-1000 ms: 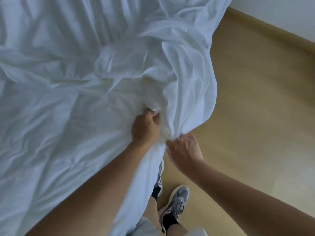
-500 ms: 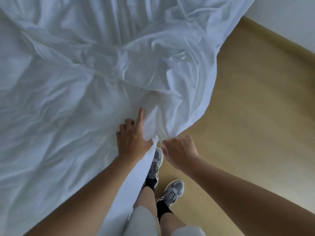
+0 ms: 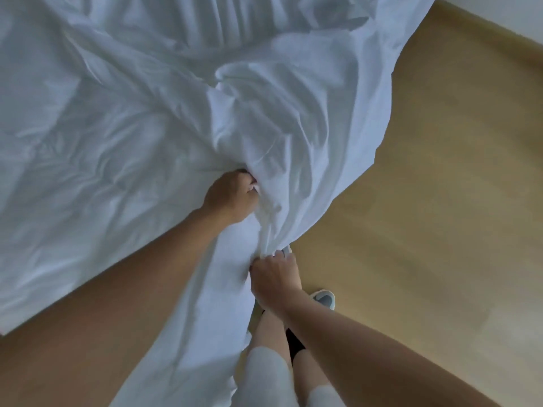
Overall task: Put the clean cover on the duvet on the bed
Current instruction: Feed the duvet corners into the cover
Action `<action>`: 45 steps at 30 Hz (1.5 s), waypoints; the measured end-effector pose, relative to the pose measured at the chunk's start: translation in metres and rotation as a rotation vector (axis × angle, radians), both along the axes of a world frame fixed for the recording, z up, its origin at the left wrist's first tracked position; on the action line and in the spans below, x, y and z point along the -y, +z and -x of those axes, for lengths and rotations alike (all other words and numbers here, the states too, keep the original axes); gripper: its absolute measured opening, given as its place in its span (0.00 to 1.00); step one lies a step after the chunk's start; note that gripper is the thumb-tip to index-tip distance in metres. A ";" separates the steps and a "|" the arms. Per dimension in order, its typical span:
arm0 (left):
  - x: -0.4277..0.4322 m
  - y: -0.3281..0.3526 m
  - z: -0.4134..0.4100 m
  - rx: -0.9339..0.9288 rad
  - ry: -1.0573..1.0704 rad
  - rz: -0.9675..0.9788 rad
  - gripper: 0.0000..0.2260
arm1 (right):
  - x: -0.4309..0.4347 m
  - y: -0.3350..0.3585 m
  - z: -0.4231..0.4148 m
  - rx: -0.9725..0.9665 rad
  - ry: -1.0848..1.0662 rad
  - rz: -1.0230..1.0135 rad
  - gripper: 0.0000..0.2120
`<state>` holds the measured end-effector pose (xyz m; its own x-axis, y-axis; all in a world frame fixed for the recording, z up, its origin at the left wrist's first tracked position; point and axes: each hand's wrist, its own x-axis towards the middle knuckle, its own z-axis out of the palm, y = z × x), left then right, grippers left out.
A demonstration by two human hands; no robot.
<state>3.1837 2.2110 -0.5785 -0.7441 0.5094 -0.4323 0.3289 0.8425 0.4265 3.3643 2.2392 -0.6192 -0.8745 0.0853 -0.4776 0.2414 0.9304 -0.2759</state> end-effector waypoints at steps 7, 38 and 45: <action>0.052 -0.036 -0.063 0.101 -0.159 0.122 0.42 | -0.039 0.022 0.037 -0.459 -0.848 0.130 0.25; 0.173 -0.010 -0.070 0.734 0.397 -0.129 0.07 | 0.121 -0.013 -0.057 0.208 -0.013 0.103 0.26; 0.157 -0.010 0.010 0.742 1.111 -0.680 0.18 | 0.115 0.027 0.010 -0.208 -0.502 0.165 0.18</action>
